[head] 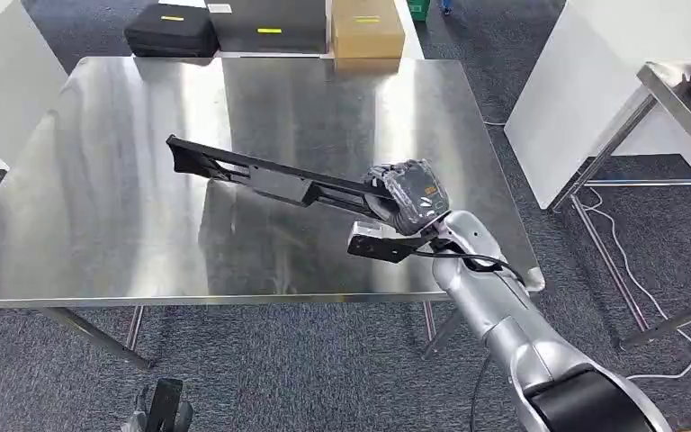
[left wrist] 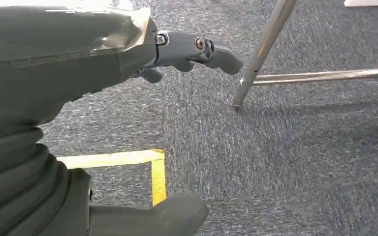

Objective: Take the parts from the cabinet and place them on the table.

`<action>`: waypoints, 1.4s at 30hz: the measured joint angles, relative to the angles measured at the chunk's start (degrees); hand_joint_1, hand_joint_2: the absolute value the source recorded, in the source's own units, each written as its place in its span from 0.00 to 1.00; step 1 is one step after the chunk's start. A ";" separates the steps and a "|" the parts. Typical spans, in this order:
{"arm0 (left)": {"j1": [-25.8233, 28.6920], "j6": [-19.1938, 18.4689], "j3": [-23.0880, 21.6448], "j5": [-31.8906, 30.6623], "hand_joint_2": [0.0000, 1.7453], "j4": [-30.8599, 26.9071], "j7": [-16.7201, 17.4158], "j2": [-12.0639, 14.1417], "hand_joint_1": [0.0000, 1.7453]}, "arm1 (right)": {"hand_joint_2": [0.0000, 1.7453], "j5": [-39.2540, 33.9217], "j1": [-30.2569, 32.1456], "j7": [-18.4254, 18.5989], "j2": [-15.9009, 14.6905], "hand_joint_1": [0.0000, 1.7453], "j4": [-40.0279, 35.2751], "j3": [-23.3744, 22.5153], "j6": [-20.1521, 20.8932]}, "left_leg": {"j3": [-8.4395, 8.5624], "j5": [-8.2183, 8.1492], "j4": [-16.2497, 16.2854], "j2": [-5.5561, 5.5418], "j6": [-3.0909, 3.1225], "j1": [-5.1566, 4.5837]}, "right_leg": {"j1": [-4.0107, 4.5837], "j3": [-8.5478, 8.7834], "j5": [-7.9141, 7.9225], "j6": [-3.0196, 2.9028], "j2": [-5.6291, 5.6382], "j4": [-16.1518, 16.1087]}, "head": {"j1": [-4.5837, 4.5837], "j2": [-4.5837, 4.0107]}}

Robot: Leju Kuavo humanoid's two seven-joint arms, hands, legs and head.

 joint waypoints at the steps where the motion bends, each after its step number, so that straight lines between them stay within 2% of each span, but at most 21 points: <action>1: 0.05 0.00 0.02 0.00 1.00 0.00 0.00 -0.04 0.00 | 1.00 0.02 0.19 0.07 -0.04 1.00 0.02 0.00 0.00 | 0.15 -0.16 0.01 -0.04 0.22 -0.24 | 0.29 -2.29 -0.71 0.17 0.01 3.75 | 0.07 0.00; 3: 0.10 0.00 0.02 -0.02 1.00 0.02 0.00 -0.15 0.00 | 1.00 0.09 0.34 0.22 -0.15 1.00 0.02 -0.02 0.00 | 0.70 -0.52 0.02 -0.30 0.43 -0.77 | 0.64 -2.25 1.41 0.52 0.00 1.71 | 0.04 0.00; 5: 0.06 0.00 0.02 -0.07 1.00 0.00 0.00 -0.15 0.00 | 1.00 0.22 0.17 0.24 -0.24 1.00 0.00 -0.02 0.00 | 1.50 -0.96 0.01 -0.51 0.39 -1.17 | 1.21 2.35 6.22 0.37 -0.01 -8.72 | 0.07 0.00; 6: 0.07 0.00 0.00 -0.07 1.00 0.02 0.00 -0.20 0.00 | 1.00 0.24 0.11 0.24 -0.26 1.00 0.00 -0.02 0.00 | 1.70 -1.20 -0.04 -0.51 0.37 -1.18 | 1.62 4.50 8.02 -0.20 -0.10 -13.49 | 0.09 0.00; 7: -0.04 0.00 0.02 -0.09 1.00 0.02 0.00 -0.31 0.00 | 1.00 0.24 0.04 0.24 -0.26 1.00 0.00 -0.02 0.00 | 1.71 -1.62 0.20 -0.57 -0.02 -1.80 | 2.13 5.63 8.39 -1.07 0.05 -15.05 | 0.00 0.00; 10: 0.05 -0.44 -0.02 0.07 1.00 0.02 -0.13 -0.35 0.00 | 1.00 0.50 0.09 0.24 -0.26 1.00 0.00 -0.04 0.00 | 1.82 -1.93 -0.14 -0.59 -0.57 -1.51 | 2.22 5.53 8.20 -1.91 0.01 -15.11 | 0.04 0.00; 11: -0.05 -0.50 -0.04 0.13 1.00 0.00 -0.13 -0.33 0.00 | 1.00 0.57 0.04 0.24 -0.26 1.00 -0.04 -0.04 0.00 | 1.96 -2.27 -0.04 -0.52 -1.00 -1.64 | 1.44 5.85 8.47 -2.37 0.00 -15.77 | -0.02 0.00; 13: -0.07 -0.50 -0.07 0.17 1.00 -0.02 -0.15 -0.15 0.00 | 1.00 0.72 -0.11 0.24 -0.13 1.00 -0.22 -0.09 0.00 | 0.31 -3.71 3.11 -0.20 -1.66 -1.28 | 1.00 6.72 8.26 -3.05 -0.04 -16.22 | -0.09 0.00; 15: -0.02 -0.39 -0.07 0.18 1.00 -0.02 -0.15 -0.09 0.00 | 1.00 0.76 -0.01 0.24 0.09 1.00 -0.22 -0.07 0.02 | -4.70 -7.52 12.17 -0.11 -2.49 -0.77 | 1.01 7.22 7.95 -3.43 -0.06 -16.21 | -0.20 0.00; 17: 0.17 -0.33 -0.07 0.15 1.00 0.00 0.00 -0.07 0.00 | 1.00 0.79 0.34 0.26 0.13 1.00 -0.20 -0.04 0.09 | -8.54 -7.89 17.11 -0.04 -3.20 -0.28 | 0.96 7.60 7.57 -3.70 -0.03 -16.17 | -0.22 0.00; 19: 0.21 -0.24 -0.07 0.11 1.00 0.00 0.07 0.11 0.00 | 1.00 0.87 0.53 0.30 0.22 1.00 -0.17 -0.02 0.24 | -7.50 -3.20 12.22 0.25 -3.76 0.39 | 0.63 8.27 6.83 -3.15 0.05 -15.96 | -0.22 0.00; 21: 0.18 -0.24 -0.07 0.02 1.00 0.00 0.04 0.18 0.00 | 1.00 0.90 0.38 0.48 0.46 1.00 -0.09 -0.04 0.63 | -3.29 2.34 2.48 0.60 -4.30 1.02 | 0.22 8.92 5.88 -2.29 0.15 -15.32 | -0.20 0.00; 22: 0.08 -0.26 -0.09 0.02 1.00 0.04 0.02 0.00 0.00 | 1.00 0.98 0.10 0.63 0.61 1.00 0.06 -0.02 0.76 | -2.29 1.18 1.18 0.29 -4.52 0.59 | 0.88 8.73 5.43 -1.68 0.30 -14.90 | -0.26 0.00; 23: 0.00 -0.26 -0.09 0.02 1.00 0.02 -0.09 -0.04 0.00 | 1.00 1.05 -0.29 0.79 0.85 1.00 0.24 -0.02 1.25 | -2.12 1.32 0.96 -0.11 -3.50 0.64 | 0.99 8.57 5.28 -1.37 0.36 -14.74 | -0.33 0.00; 24: 0.02 -0.26 -0.07 0.09 1.00 0.02 -0.35 -0.11 0.00 | 1.00 1.05 -0.52 0.79 1.16 1.00 0.48 -0.02 1.49 | -2.10 1.45 0.84 0.00 -3.16 0.55 | 1.05 8.56 5.33 -1.22 0.36 -15.01 | -0.20 0.00; 26: -0.09 -0.31 -0.04 0.53 1.00 0.04 -1.66 -0.22 0.00 | 1.00 0.85 -1.10 0.57 1.57 1.00 1.29 -0.04 1.79 | -2.09 1.63 0.67 -0.16 -3.01 0.33 | 1.16 8.73 5.26 -1.75 0.32 -15.01 | -0.22 0.00; 30: -0.23 0.54 -0.04 0.92 1.00 0.04 -5.53 -0.44 0.00 | 1.00 -0.52 -2.40 -2.47 3.76 1.00 4.00 -0.09 1.79 | -2.09 1.42 0.69 -0.42 -2.18 -0.36 | 1.10 8.87 5.28 -1.72 0.17 -15.55 | -0.22 0.00; 34: -0.36 4.96 -0.02 0.87 1.00 0.02 -8.28 -1.05 0.00 | 1.00 -0.85 -2.89 -7.26 6.43 1.00 6.89 0.04 1.81 | -2.09 1.32 0.71 -0.41 -1.96 -0.48 | 1.09 8.99 5.37 -1.55 0.17 -15.81 | -0.24 0.00; 36: -0.36 5.42 -0.02 0.76 1.00 0.02 -8.37 -1.20 0.00 | 1.00 0.11 -2.97 -8.05 7.85 1.00 8.00 0.50 1.81 | -2.08 1.30 0.72 -0.39 -1.91 -0.49 | 1.09 8.98 5.40 -1.50 0.17 -15.82 | -0.24 0.00; 38: -0.33 5.31 -0.07 0.40 1.00 0.04 -8.39 -1.36 0.00 | 1.00 0.59 -3.06 -8.74 9.26 1.00 8.94 1.09 2.31 | -2.08 1.29 0.73 -0.39 -1.91 -0.49 | 1.08 8.96 5.38 -0.72 0.17 -15.84 | -0.24 0.00; 42: -0.26 5.29 -0.13 -0.20 1.00 0.04 -8.39 -1.46 0.00 | 1.00 0.72 -3.08 -9.51 11.17 1.00 10.16 2.30 2.47 | -2.05 1.30 0.73 -0.37 -1.91 -0.40 | 1.10 8.93 5.37 -0.67 0.17 -15.84 | -0.26 0.00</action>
